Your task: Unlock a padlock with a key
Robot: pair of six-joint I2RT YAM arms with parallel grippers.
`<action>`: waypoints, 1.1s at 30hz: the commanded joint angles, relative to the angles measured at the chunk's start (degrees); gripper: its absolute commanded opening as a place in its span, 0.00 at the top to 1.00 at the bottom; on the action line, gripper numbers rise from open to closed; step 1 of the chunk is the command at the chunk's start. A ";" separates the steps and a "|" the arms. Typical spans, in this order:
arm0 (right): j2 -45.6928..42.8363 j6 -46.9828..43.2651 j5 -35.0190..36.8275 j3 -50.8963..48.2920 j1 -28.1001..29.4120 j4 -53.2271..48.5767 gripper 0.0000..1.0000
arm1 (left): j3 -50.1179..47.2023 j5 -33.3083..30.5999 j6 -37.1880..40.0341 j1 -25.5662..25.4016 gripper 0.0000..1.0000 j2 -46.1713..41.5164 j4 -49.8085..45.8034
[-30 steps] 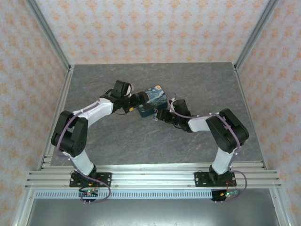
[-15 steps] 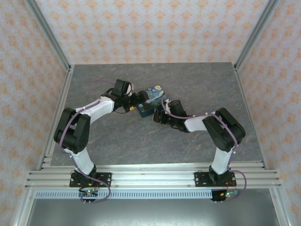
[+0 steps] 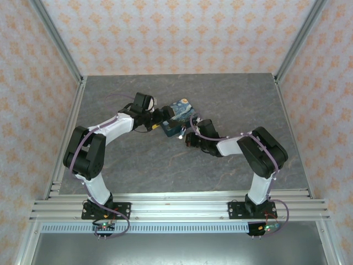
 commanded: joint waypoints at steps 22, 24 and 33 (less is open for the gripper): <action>4.75 7.35 -2.37 1.46 -0.80 9.71 0.60 | 1.07 -0.39 0.58 0.66 0.00 1.24 1.31; 5.06 6.98 -2.56 2.20 -0.63 8.74 0.60 | 1.11 -0.34 0.43 0.62 0.00 1.51 1.54; 5.79 5.54 -1.32 2.91 0.36 6.28 0.65 | 1.43 0.44 -0.62 0.62 0.00 2.61 3.02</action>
